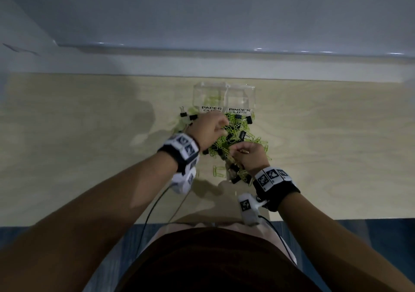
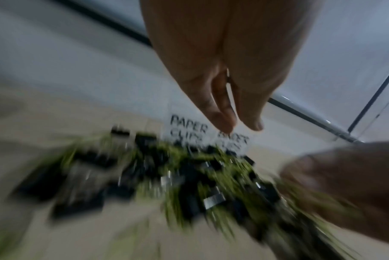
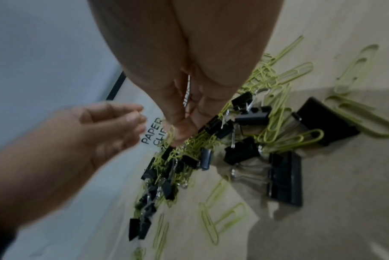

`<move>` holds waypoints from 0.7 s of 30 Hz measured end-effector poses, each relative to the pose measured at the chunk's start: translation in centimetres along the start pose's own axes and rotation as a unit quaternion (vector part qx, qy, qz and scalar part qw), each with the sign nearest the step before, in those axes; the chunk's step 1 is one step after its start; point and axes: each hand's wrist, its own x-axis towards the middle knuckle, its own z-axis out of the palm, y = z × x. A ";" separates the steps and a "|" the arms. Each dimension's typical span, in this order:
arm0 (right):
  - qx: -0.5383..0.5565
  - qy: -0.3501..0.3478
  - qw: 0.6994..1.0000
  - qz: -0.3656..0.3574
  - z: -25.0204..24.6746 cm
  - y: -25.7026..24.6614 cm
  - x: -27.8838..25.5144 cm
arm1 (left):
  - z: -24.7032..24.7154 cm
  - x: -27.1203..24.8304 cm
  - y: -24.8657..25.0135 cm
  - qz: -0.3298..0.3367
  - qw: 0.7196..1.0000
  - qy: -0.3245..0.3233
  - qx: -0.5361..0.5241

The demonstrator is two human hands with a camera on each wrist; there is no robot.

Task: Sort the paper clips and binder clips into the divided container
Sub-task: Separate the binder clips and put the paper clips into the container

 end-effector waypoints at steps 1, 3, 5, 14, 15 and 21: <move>0.010 -0.001 1.000 0.006 -0.1 0.1 0.1 | 1.2 -1.4 -0.4 0.005 0.999 -0.044 -0.005; 0.004 -0.003 1.000 0.010 -0.1 0.3 0.3 | 3.2 -3.0 -1.5 0.015 0.995 -0.095 0.016; -0.010 0.005 1.000 0.016 -0.1 0.5 0.4 | 4.5 -3.4 -2.2 0.025 0.991 -0.120 0.055; -0.130 0.033 0.991 -0.023 -1.5 1.3 0.5 | 6.0 -3.6 -1.9 0.043 0.982 -0.092 0.158; -0.169 0.026 0.984 -0.043 -1.5 1.3 0.3 | 6.0 -3.7 -1.9 0.044 0.982 -0.092 0.162; -0.294 0.015 0.942 -0.163 -1.3 2.0 -0.1 | 5.7 -3.5 -2.1 0.094 0.965 -0.129 0.209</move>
